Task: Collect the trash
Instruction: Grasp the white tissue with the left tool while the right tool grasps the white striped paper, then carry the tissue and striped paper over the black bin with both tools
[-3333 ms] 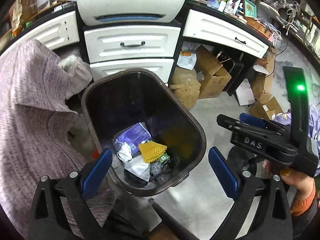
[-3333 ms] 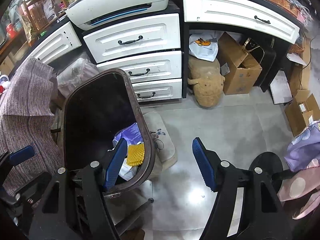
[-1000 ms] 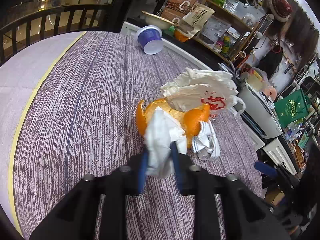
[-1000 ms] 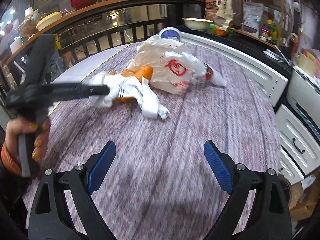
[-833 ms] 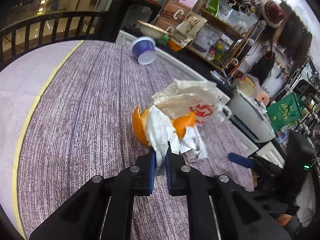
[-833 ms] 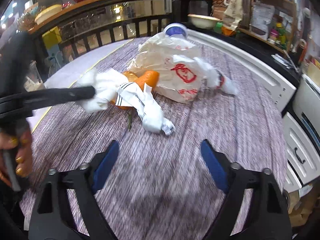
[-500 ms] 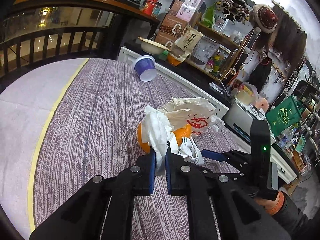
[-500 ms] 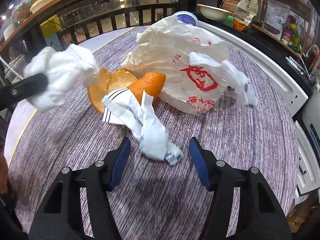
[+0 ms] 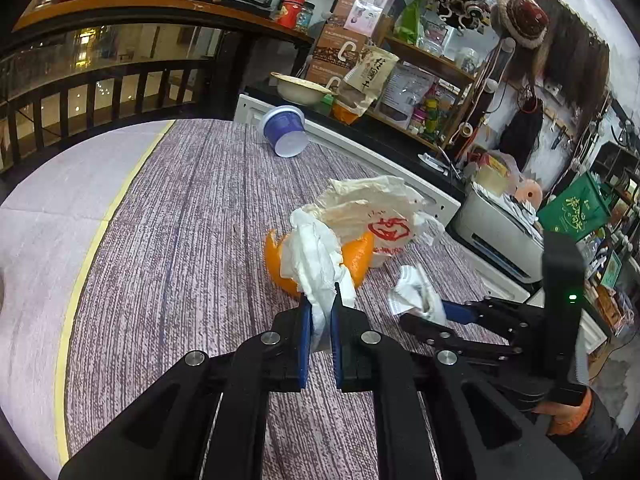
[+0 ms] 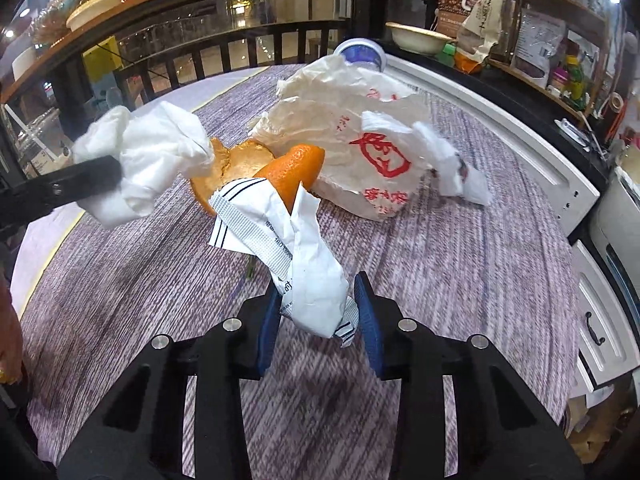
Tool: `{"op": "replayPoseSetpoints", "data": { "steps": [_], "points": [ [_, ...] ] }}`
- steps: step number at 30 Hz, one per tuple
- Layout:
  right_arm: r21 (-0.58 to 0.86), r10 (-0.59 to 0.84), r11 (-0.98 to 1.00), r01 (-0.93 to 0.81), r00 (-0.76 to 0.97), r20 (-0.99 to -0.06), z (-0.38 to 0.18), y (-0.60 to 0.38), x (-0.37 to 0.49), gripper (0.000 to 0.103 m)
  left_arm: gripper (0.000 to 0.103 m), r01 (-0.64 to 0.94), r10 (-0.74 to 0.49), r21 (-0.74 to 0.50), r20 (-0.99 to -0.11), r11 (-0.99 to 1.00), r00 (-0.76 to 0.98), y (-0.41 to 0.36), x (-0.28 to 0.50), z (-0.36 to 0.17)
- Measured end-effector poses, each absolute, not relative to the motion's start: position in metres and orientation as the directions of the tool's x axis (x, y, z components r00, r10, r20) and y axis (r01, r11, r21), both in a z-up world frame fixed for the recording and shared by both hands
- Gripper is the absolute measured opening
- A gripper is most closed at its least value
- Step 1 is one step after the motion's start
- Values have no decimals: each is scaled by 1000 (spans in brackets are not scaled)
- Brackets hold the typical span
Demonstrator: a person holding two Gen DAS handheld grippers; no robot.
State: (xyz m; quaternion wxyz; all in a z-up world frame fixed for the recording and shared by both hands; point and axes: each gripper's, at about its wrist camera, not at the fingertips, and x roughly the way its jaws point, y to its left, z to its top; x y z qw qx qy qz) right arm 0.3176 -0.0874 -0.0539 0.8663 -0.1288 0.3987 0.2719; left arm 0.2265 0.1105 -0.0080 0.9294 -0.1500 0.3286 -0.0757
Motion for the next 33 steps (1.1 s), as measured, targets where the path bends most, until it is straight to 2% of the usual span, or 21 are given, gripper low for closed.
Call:
{"op": "replayPoseSetpoints", "data": {
  "steps": [6, 20, 33],
  "points": [
    [25, 382, 842, -539, 562, -734, -43, -120, 291, 37, 9, 73, -236, -285, -596, 956, 768, 87, 218, -7],
    [42, 341, 898, -437, 636, -692, -36, -207, 240, 37, 9, 215, -322, -244, -608, 946, 725, 5, 198, -7],
    [86, 206, 976, -201, 710, -673, -55, -314, 193, 37, 9, 351, -427, -247, -600, 903, 676, -90, 179, -19]
  ]
}}
